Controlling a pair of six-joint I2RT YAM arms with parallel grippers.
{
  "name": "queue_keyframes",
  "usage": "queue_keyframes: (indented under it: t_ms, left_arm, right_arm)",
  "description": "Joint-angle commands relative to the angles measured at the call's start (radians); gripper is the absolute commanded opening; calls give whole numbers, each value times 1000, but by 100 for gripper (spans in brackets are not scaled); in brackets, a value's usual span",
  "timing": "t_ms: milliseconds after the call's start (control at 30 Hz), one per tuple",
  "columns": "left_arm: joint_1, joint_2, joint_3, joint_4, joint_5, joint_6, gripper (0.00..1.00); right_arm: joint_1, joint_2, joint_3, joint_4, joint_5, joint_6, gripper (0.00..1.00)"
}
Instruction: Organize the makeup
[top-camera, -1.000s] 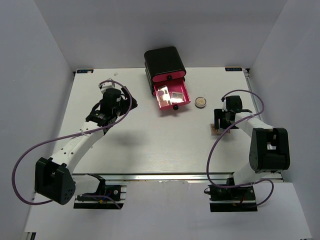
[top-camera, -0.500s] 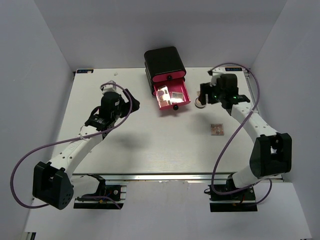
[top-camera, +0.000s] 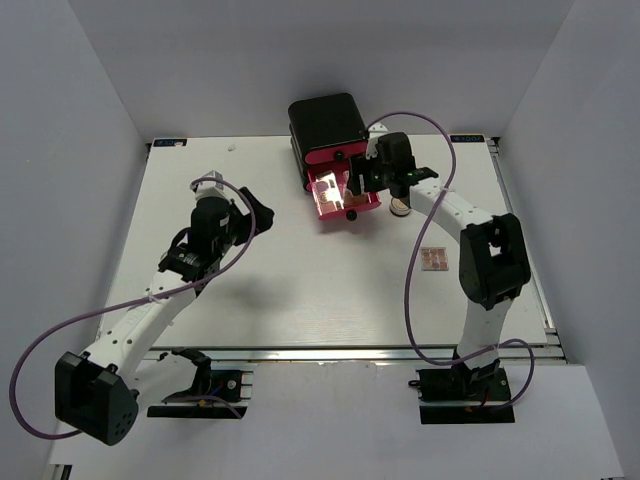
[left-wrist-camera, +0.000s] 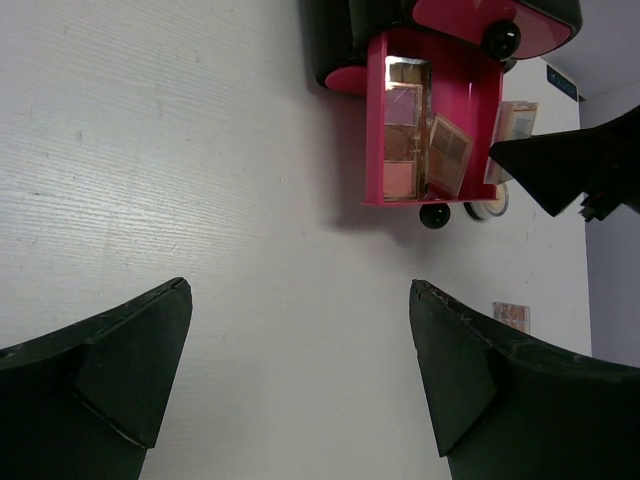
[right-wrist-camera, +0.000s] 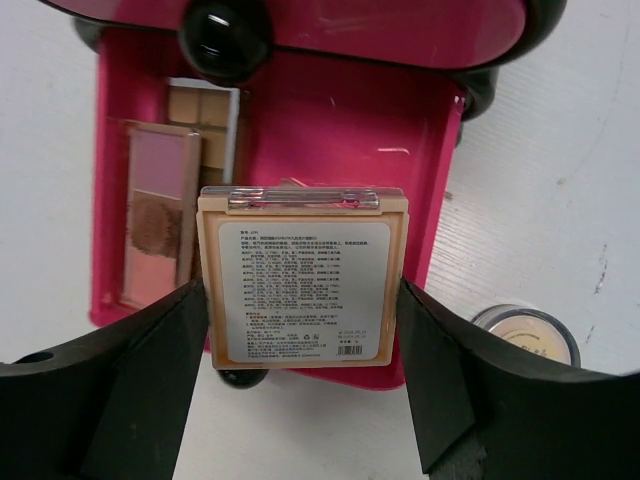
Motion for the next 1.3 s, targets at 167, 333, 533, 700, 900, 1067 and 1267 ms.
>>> queue_keyframes:
  t_ms: [167, 333, 533, 700, 900, 1067, 1267]
  left_arm:
    - [3, -62, -27, -23, -22, -12, 98]
    - [3, -48, -22, -14, -21, -10, 98]
    - [3, -46, -20, -10, -24, -10, 98]
    - [3, -59, -51, 6, -26, -13, 98]
    - [3, -54, -80, 24, -21, -10, 98]
    - [3, -46, -91, 26, -21, -9, 98]
    - [3, -71, -109, 12, -38, -15, 98]
  right_arm:
    - [-3, 29, 47, 38, 8, 11, 89]
    - [-3, 19, 35, 40, -16, 2, 89]
    - [-69, -106, -4, -50, -405, -245, 88]
    - [-199, -201, -67, -363, -694, -731, 88]
    - [-302, -345, -264, -684, -620, -1260, 89]
    - [-315, -501, -539, -405, -430, -1371, 90]
    - [-353, -383, -504, -514, -406, -1479, 89]
